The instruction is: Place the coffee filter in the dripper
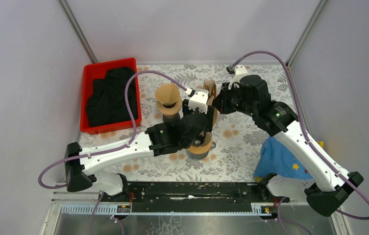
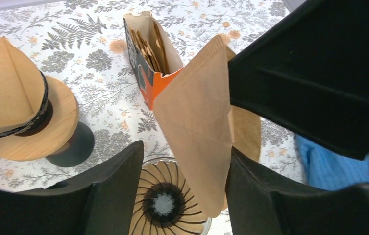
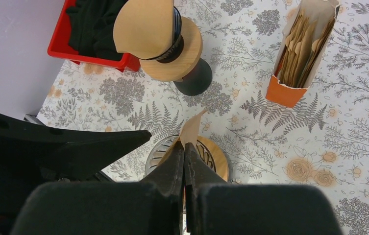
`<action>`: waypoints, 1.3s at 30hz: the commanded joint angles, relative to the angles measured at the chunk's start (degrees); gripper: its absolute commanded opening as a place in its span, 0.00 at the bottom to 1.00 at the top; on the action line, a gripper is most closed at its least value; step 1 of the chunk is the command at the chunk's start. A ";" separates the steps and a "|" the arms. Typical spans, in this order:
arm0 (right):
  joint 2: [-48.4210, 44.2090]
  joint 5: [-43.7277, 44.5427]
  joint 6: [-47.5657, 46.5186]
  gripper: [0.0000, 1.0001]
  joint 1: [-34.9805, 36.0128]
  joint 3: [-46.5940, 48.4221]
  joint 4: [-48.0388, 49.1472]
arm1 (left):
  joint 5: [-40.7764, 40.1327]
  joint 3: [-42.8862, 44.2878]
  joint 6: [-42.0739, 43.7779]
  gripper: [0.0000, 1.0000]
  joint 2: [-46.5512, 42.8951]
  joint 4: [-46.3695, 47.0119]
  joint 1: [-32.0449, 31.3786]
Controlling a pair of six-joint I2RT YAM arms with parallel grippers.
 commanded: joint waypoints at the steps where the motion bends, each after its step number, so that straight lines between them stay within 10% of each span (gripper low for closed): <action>1: -0.72 -1.69 -0.21 0.00 0.72 3.12 -0.79 | -3.84 1.57 -0.06 0.62 -1.11 -3.11 -0.42; 18: 0.23 -3.77 0.11 0.05 1.26 3.64 -3.45 | 0.33 1.24 -4.56 0.12 -4.41 -8.25 -0.39; 39: 2.34 7.49 3.24 0.38 10.73 0.67 -5.24 | 3.99 4.35 -18.92 0.00 -3.18 -17.59 2.11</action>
